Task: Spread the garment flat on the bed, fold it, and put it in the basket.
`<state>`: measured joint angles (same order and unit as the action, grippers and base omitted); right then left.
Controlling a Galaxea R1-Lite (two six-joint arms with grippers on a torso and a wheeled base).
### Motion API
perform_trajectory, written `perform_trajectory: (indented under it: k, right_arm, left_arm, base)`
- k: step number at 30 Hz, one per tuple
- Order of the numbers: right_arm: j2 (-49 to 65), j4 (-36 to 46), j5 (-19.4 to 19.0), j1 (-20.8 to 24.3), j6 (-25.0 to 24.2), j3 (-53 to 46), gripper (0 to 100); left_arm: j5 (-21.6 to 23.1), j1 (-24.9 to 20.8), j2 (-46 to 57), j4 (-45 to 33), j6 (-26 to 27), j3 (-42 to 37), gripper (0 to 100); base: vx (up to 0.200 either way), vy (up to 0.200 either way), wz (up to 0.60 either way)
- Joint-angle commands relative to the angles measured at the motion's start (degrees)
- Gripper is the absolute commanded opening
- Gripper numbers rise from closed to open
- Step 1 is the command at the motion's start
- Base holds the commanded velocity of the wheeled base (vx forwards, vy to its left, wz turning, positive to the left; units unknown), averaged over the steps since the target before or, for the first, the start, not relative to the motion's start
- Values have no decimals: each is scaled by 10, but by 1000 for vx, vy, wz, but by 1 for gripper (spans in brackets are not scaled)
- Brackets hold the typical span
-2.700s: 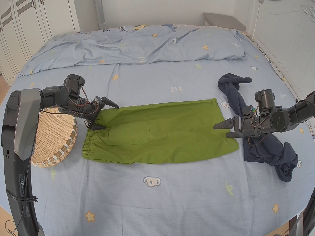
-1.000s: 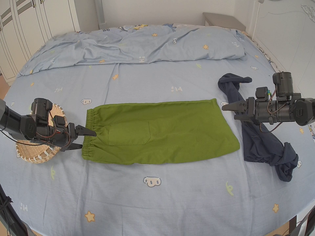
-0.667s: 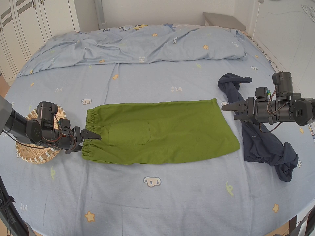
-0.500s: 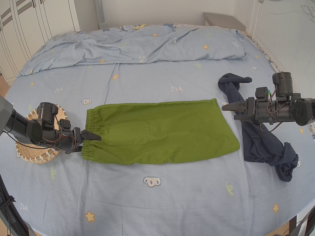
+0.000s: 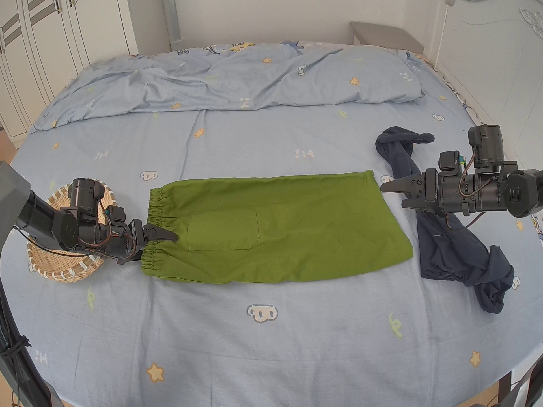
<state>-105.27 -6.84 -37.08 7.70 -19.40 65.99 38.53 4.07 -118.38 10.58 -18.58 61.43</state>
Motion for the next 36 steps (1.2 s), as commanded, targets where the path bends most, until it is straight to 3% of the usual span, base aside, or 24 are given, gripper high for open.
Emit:
perform_trajectory:
  k: [1,4,5,19,26,36]
  right_arm:
    - [-1,0,0,0,1,0,100]
    - [-1,0,0,0,1,0,100]
    - [-1,0,0,0,1,0,100]
    - [-7,-1,1,-9,1,8,100]
    - [-85,4,36,-24,4,41,100]
    - [-145,0,39,-15,10,51,100]
  left_arm:
    - [0,-2,-11,0,-4,5,100]
    - [0,-4,-11,4,-15,12,100]
    - [0,-4,-11,7,-18,13,0]
    - [1,1,-1,30,-39,6,0]
    - [1,25,38,29,-40,6,0]
    - [1,30,40,29,-42,8,0]
  base:
    - [0,0,0]
    - [0,0,0]
    - [0,0,0]
    - [0,0,0]
    - [0,0,0]
    - [0,0,0]
